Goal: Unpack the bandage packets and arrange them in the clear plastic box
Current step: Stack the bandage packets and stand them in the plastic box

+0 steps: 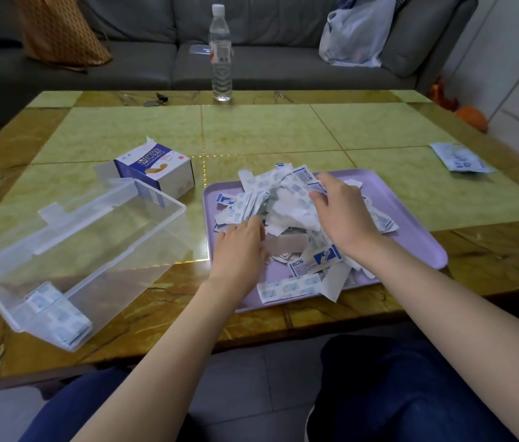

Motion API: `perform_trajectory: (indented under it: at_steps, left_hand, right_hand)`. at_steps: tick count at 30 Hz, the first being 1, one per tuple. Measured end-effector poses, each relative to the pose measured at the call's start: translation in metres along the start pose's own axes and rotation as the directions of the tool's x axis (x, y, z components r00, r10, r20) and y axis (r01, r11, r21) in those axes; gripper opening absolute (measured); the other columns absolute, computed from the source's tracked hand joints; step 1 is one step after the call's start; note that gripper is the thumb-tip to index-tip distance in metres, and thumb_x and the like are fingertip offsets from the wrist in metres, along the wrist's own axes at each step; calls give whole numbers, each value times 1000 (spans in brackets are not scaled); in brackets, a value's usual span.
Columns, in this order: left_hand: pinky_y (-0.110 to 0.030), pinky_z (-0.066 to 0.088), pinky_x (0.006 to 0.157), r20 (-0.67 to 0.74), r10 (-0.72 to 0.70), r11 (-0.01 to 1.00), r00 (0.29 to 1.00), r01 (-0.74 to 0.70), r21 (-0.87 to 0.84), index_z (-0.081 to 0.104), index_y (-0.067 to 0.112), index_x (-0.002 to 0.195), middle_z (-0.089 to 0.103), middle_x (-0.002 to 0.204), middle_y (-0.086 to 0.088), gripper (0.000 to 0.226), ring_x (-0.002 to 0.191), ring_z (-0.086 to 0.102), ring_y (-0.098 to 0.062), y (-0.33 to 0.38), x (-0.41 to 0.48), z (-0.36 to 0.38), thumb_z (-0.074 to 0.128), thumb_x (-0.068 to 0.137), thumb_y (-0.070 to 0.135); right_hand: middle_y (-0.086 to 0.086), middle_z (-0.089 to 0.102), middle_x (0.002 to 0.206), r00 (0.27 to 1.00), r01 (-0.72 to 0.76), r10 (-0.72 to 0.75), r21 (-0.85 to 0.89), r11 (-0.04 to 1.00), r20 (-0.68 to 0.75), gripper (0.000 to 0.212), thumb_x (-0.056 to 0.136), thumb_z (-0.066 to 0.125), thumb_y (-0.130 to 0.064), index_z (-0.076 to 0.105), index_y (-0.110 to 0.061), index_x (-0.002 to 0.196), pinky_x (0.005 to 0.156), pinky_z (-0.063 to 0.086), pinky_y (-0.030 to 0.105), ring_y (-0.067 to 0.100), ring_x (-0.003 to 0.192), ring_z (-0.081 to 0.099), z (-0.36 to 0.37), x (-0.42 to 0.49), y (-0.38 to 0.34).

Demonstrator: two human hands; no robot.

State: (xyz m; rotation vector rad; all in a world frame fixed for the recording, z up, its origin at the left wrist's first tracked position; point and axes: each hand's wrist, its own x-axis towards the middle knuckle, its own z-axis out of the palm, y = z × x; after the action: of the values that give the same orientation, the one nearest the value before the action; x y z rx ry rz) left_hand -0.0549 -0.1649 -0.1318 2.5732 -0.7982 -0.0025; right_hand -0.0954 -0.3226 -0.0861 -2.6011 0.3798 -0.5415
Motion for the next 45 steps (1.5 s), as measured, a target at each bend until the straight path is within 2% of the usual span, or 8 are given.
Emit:
perform_trajectory:
  at_steps: [4, 8, 11, 14, 20, 24, 37, 45]
  left_hand:
    - [-39, 42, 73, -26, -10, 993, 1000, 7, -119, 42, 13, 105, 60, 95, -8, 23, 88, 55, -32, -3, -2, -8, 56, 87, 12]
    - [-38, 45, 68, -52, -26, 987, 998, 18, -158, 55, 11, 100, 62, 93, -6, 13, 83, 57, -29, -9, -5, -19, 56, 87, 12]
    - [-36, 44, 70, -46, -6, 991, 999, 0, -132, 61, 10, 91, 63, 91, -8, 6, 83, 56, -28, -14, -10, -26, 57, 87, 13]
    - [-34, 44, 70, -5, -15, 993, 1000, 15, -115, 61, 13, 92, 64, 92, -6, 6, 85, 57, -27, -16, -15, -29, 59, 87, 15]
    - [-31, 43, 67, 65, -23, 998, 998, 27, -56, 55, 19, 83, 64, 90, -4, 6, 85, 58, -25, -18, -26, -32, 60, 86, 20]
    - [-31, 41, 67, 35, -1, 997, 999, 4, -82, 58, 14, 87, 62, 92, -3, 4, 86, 56, -25, -21, -31, -35, 57, 86, 18]
    - [-39, 46, 62, -164, 37, 973, 986, -73, -217, 53, 11, 78, 61, 76, -3, 13, 74, 56, -25, -21, -37, -43, 61, 86, 19]
    - [-35, 41, 71, -235, 18, 980, 972, -64, -189, 51, 8, 95, 55, 92, -4, 17, 85, 52, -26, -24, -39, -38, 61, 82, 14]
  right_hand:
    - [-7, 36, 58, 996, 19, -20, 17, 1000, 81, 13, 96, 46, -11, 53, -7, 105, 52, 29, 33, 22, 59, 39, 8, -5, -8]
    - [-3, 38, 57, 979, -27, 30, -17, 999, 200, 26, 94, 53, -14, 43, -16, 69, 53, 29, 32, 21, 56, 36, 15, -12, -7]
    - [5, 61, 87, 962, -17, 48, -116, 993, 270, 9, 94, 54, -20, 54, -13, 100, 65, 38, 33, 26, 76, 54, 20, -17, -7]
    - [10, 61, 115, 957, -38, 82, -162, 986, 277, 33, 94, 55, -22, 48, -12, 124, 76, 43, 35, 30, 99, 59, 20, -19, -6]
    - [9, 64, 91, 988, -3, 10, -41, 999, 154, 14, 94, 54, -16, 61, -9, 103, 75, 50, 37, 29, 83, 58, 8, -20, -17]
    - [10, 63, 109, 997, 37, -35, -29, 999, 72, 26, 95, 52, -19, 62, -12, 118, 78, 48, 35, 28, 101, 58, 5, -21, -25]
    - [-8, 46, 63, 934, 133, -149, 71, 989, 326, 29, 97, 46, -17, 53, -22, 69, 63, 34, 31, 19, 66, 45, 9, -35, -52]
    - [8, 64, 91, 887, 162, -164, 40, 986, 431, 19, 89, 52, -4, 61, -12, 103, 72, 47, 39, 28, 84, 58, 19, -46, -55]
